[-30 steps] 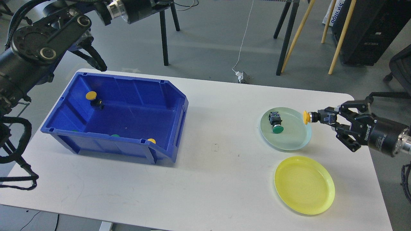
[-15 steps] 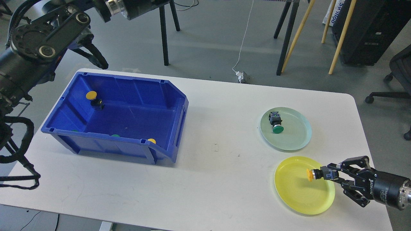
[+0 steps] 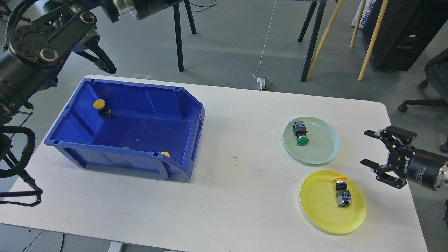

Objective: Pass button and place on color plate

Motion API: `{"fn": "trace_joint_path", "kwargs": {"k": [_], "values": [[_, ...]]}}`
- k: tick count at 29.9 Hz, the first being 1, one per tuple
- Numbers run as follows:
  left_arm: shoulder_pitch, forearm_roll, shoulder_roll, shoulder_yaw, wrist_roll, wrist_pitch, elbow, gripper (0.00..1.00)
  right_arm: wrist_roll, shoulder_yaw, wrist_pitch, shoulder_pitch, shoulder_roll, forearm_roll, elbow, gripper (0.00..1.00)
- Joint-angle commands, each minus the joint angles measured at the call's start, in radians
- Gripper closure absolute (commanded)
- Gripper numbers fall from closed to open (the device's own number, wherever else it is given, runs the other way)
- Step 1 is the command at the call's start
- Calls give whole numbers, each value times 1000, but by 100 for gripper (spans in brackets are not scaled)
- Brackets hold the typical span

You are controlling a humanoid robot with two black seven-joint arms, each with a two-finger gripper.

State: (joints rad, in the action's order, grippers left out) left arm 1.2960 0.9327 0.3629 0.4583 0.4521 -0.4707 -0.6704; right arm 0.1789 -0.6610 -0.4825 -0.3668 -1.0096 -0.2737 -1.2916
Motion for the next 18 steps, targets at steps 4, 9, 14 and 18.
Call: {"fn": "trace_joint_path", "kwargs": {"k": [4, 9, 14, 18], "values": [[2, -3, 2, 3, -4, 47, -3, 1, -19, -68, 44, -239, 111, -4, 129, 4], [3, -3, 5, 32, -9, 43, -5, 2, -149, -33, 100, -437, 147, -16, 224, 4], [11, -5, -2, 65, -48, 47, -5, 2, -167, 90, 173, -605, 206, -15, 346, 4], [26, -34, -4, 88, -131, 47, -2, 3, -157, 150, 240, -665, 267, -12, 440, 4]]}}
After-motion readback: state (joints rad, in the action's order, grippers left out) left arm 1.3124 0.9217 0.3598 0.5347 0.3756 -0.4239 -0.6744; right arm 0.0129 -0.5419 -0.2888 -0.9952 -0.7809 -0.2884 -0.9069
